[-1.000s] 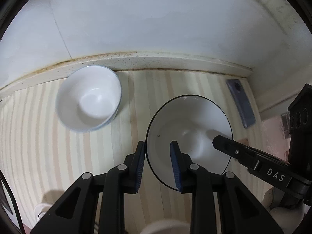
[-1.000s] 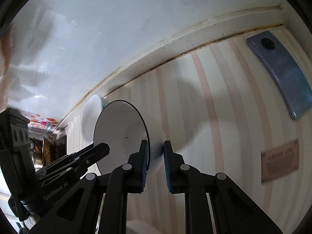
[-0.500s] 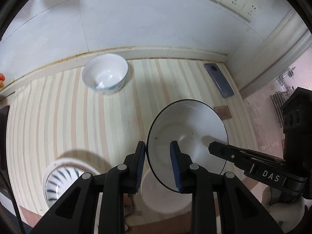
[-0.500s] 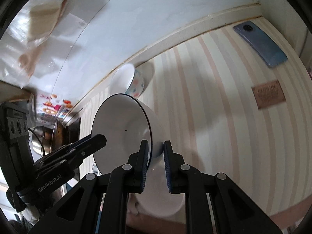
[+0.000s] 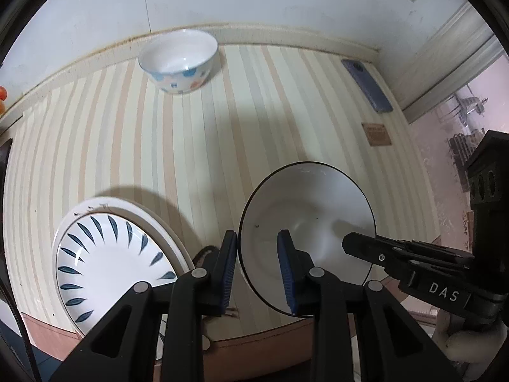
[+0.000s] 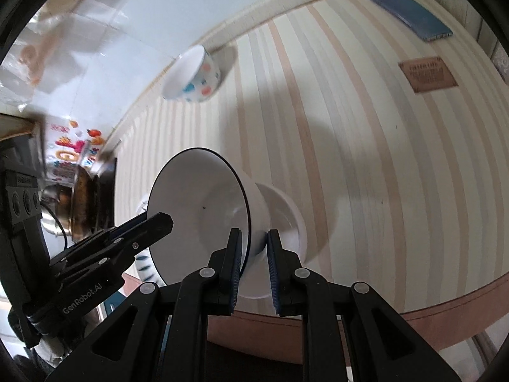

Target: Organize plates and bowls

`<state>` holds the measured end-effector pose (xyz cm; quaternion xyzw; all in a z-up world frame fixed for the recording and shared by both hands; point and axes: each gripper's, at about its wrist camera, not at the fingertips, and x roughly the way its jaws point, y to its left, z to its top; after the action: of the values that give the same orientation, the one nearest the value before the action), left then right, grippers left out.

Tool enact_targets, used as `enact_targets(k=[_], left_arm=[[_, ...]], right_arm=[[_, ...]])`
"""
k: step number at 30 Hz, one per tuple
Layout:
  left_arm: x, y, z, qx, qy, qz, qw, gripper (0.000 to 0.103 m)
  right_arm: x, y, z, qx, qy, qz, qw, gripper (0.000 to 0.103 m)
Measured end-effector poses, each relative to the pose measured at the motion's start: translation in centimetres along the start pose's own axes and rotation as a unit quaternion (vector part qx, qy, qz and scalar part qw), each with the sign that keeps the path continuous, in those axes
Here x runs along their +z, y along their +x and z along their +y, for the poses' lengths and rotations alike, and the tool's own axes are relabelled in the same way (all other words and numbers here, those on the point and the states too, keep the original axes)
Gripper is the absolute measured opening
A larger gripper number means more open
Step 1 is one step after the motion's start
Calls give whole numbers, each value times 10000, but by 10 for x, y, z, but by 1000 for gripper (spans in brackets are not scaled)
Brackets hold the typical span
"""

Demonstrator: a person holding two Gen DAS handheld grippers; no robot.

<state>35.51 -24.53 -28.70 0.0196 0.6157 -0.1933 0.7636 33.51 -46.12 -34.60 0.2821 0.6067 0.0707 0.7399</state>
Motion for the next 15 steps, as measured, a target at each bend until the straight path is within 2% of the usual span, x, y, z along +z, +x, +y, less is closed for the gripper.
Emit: enact_targets(k=[15], left_arm=[[-5, 22, -2, 99, 163, 266, 9995, 24]], right_arm=[[0, 15, -8, -143, 97, 199, 9997, 18]])
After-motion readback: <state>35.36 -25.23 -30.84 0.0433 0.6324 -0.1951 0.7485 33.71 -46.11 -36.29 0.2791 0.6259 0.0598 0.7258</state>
